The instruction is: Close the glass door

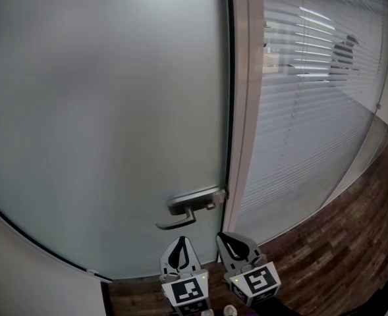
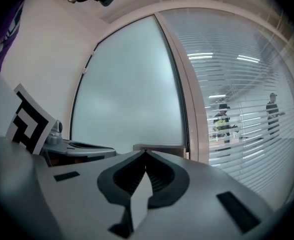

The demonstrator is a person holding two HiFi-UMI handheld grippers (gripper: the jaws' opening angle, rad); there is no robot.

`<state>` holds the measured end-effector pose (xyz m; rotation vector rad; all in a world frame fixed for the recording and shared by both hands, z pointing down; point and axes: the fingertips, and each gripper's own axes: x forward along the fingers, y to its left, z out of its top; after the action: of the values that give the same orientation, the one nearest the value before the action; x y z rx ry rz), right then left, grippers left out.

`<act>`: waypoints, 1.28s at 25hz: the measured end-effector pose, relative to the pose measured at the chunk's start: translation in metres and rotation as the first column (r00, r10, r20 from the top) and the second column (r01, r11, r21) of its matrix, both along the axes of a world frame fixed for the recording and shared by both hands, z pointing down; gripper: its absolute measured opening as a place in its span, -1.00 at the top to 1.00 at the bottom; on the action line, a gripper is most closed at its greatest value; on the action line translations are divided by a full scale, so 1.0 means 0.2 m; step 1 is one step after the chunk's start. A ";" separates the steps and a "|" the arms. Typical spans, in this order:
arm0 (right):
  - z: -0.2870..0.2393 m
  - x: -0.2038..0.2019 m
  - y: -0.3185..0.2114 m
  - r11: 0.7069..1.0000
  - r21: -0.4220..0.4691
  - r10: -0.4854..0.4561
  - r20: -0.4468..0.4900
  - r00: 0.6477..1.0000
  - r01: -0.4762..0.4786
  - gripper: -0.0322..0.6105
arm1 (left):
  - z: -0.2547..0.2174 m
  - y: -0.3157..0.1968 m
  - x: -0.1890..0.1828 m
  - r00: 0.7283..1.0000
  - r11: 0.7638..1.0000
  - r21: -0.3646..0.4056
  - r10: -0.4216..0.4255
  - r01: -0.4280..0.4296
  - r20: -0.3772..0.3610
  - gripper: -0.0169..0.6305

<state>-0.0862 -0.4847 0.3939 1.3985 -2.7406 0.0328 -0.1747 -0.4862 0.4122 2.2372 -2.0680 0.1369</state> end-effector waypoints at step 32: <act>0.02 0.01 0.01 1.000 -0.017 -0.006 -0.019 1.000 0.006 0.92 | 0.02 0.04 0.01 1.000 1.000 -0.017 -0.009 0.009 -0.011 0.95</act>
<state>-0.0849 -0.4821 0.3982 1.3792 -2.7223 0.0415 -0.1728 -0.4791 0.4166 2.2134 -2.0636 0.1408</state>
